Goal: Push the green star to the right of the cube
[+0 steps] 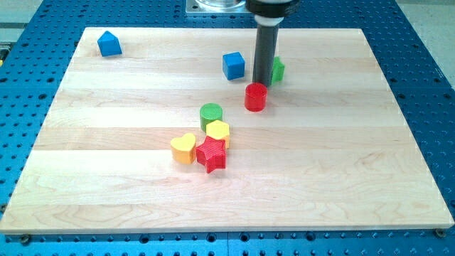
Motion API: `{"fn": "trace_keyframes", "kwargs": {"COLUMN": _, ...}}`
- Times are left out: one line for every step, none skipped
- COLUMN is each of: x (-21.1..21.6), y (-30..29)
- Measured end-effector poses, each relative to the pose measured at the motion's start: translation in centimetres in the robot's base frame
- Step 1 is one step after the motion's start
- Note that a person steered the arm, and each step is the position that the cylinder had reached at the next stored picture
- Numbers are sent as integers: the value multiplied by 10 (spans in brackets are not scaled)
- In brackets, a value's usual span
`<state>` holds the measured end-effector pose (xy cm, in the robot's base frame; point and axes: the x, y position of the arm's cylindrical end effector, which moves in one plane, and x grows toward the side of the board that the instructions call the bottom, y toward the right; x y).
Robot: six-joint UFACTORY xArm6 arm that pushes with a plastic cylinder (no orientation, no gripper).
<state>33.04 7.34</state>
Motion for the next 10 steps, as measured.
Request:
{"fn": "trace_keyframes", "kwargs": {"x": -32, "y": 33}}
{"fn": "trace_keyframes", "kwargs": {"x": -13, "y": 38}}
{"fn": "trace_keyframes", "kwargs": {"x": -9, "y": 84}}
{"fn": "trace_keyframes", "kwargs": {"x": -33, "y": 115}}
{"fn": "trace_keyframes", "kwargs": {"x": -77, "y": 75}}
{"fn": "trace_keyframes", "kwargs": {"x": -89, "y": 18}}
{"fn": "trace_keyframes", "kwargs": {"x": -73, "y": 74}}
{"fn": "trace_keyframes", "kwargs": {"x": -52, "y": 62}}
{"fn": "trace_keyframes", "kwargs": {"x": -40, "y": 19}}
{"fn": "trace_keyframes", "kwargs": {"x": -53, "y": -2}}
